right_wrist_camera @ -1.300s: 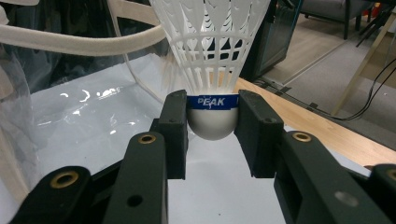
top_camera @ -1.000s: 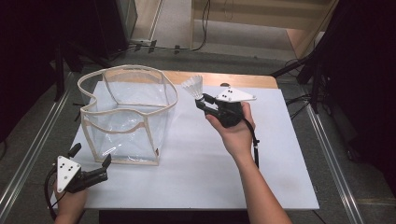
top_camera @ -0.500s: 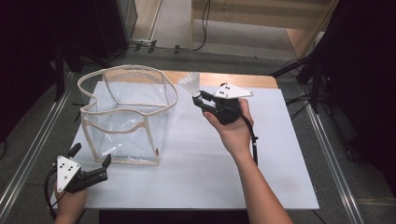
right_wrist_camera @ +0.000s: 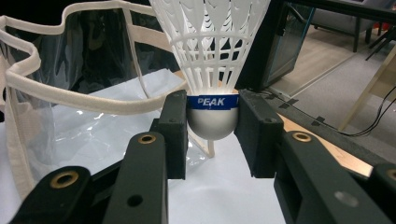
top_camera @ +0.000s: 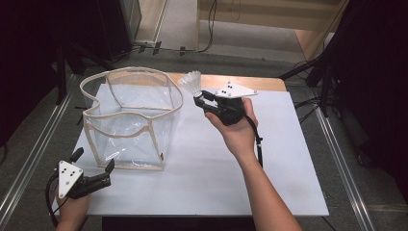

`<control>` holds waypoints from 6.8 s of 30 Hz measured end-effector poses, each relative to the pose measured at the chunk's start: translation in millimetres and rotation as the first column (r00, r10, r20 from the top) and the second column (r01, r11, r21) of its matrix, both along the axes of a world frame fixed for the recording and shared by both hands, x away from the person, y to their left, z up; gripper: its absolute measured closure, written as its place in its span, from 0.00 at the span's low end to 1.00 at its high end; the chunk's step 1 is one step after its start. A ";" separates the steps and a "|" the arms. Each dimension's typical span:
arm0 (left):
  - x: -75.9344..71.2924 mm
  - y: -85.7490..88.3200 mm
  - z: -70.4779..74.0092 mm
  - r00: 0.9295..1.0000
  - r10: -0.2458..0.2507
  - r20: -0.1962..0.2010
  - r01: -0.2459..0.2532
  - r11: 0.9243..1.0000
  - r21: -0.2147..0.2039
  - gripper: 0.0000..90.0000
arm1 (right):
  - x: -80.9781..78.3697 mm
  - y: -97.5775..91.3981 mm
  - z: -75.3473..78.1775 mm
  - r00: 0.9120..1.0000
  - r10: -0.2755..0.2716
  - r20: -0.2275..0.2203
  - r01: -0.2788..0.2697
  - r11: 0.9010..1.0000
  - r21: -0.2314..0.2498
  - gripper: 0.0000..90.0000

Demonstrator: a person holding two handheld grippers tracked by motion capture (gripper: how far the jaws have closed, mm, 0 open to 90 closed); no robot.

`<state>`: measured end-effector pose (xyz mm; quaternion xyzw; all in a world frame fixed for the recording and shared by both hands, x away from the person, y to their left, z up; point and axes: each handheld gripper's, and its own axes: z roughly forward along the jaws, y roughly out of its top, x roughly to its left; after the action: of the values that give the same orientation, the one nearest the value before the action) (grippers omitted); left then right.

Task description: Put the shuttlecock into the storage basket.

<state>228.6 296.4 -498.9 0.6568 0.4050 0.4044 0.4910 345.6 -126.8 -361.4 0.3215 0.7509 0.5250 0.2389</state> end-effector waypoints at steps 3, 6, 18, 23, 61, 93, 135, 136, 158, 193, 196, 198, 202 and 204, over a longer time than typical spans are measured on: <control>0.0 0.0 0.0 1.000 0.000 0.000 0.000 1.000 -0.001 0.00 | 0.0 1.7 1.3 1.000 0.005 -0.002 -0.005 1.000 0.002 0.70; 0.0 0.0 0.0 1.000 0.000 0.000 0.000 1.000 0.000 0.00 | 0.4 4.6 2.9 1.000 0.010 0.001 -0.010 1.000 0.008 0.70; -0.1 0.0 0.0 1.000 -0.002 -0.001 0.002 1.000 -0.003 0.00 | 2.5 14.0 7.8 1.000 0.028 0.002 -0.028 1.000 0.013 0.70; -0.1 0.0 0.0 1.000 -0.003 -0.001 0.003 1.000 -0.002 0.00 | 2.8 17.2 9.3 0.999 0.034 0.000 -0.034 0.999 0.023 0.70; 0.2 -0.2 0.0 1.000 -0.009 -0.003 0.009 1.000 0.004 0.00 | 4.1 45.9 8.4 0.995 0.101 -0.020 -0.100 0.994 0.043 0.70; 0.2 -0.3 -0.1 1.000 -0.008 -0.003 0.008 1.000 0.004 0.00 | -12.5 24.7 -0.9 0.998 0.052 -0.030 -0.053 0.999 -0.010 0.11; -0.1 -0.5 -0.1 1.000 -0.009 -0.004 0.009 1.000 0.008 0.00 | -32.3 -26.6 -46.0 0.998 0.002 -0.055 -0.001 1.000 0.019 0.00; -0.1 -0.5 -0.1 1.000 -0.009 -0.004 0.009 1.000 0.008 0.00 | -32.8 -28.2 -47.3 0.998 0.000 -0.057 0.001 1.000 0.019 0.00; -0.1 -0.9 -0.3 1.000 -0.008 -0.004 0.008 1.000 0.010 0.00 | -46.5 -61.1 -71.3 0.995 -0.064 -0.083 0.065 0.998 0.008 0.00; -0.2 -1.0 -0.4 1.000 -0.006 -0.004 0.006 1.000 0.010 0.00 | -76.5 -117.0 -102.8 0.976 -0.184 -0.119 0.187 0.982 0.016 0.00; -0.2 -1.0 -0.4 1.000 -0.006 -0.004 0.006 1.000 0.010 0.00 | -79.5 -121.8 -105.7 0.973 -0.194 -0.123 0.197 0.980 0.017 0.00; -0.2 -1.0 -0.4 1.000 -0.006 -0.004 0.006 1.000 0.010 0.00 | -81.9 -125.2 -107.6 0.972 -0.199 -0.126 0.202 0.979 0.014 0.00; -0.2 -0.9 -0.5 1.000 -0.006 -0.004 0.006 1.000 0.010 0.00 | -86.8 -132.3 -111.4 0.968 -0.213 -0.135 0.217 0.976 0.012 0.00; -0.2 -0.9 -0.4 1.000 -0.007 -0.004 0.007 1.000 0.010 0.00 | -89.5 -135.9 -112.3 0.966 -0.220 -0.136 0.224 0.975 0.010 0.00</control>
<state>228.3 295.5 -499.3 0.6614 0.4017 0.4035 0.4882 256.2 -262.7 -473.7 0.4412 0.7180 0.4814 0.2410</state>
